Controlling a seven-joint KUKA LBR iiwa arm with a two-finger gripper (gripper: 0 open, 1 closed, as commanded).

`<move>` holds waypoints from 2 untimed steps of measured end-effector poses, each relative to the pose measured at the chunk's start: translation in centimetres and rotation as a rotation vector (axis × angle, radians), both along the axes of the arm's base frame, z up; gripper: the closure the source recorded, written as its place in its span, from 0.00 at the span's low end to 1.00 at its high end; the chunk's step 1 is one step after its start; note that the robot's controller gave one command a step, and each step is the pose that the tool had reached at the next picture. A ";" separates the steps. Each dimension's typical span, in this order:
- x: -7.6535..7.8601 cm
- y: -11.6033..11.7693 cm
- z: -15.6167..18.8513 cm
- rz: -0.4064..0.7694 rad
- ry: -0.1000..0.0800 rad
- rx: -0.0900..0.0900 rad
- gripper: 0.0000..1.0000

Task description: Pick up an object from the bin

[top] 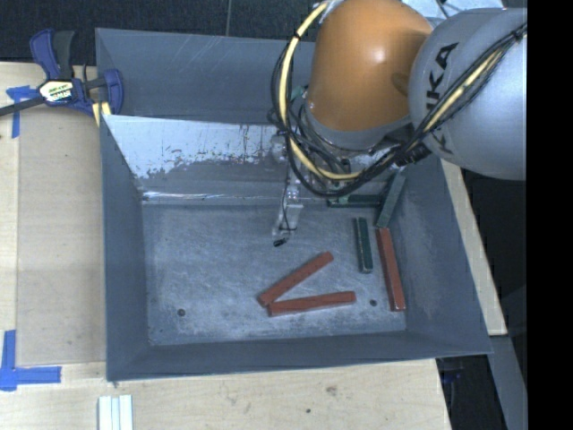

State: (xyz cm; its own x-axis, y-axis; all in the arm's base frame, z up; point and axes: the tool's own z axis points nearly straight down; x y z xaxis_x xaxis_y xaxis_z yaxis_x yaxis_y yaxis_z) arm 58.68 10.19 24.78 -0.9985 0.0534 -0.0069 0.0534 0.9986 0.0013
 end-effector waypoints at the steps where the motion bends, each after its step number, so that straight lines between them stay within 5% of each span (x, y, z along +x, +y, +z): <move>1: -1.9 -5.3 -9.4 0.079 0.013 -0.004 0.00; 2: -5.7 -6.4 -17.9 0.234 0.009 -0.001 0.00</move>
Offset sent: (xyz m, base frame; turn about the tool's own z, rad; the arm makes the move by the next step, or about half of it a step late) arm -0.0176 -0.0488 -0.0891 -0.0832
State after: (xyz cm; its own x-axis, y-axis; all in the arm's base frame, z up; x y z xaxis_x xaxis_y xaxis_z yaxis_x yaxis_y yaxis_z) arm 52.99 3.83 6.92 -0.9838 -0.1793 0.0026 -0.1793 0.9838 0.0009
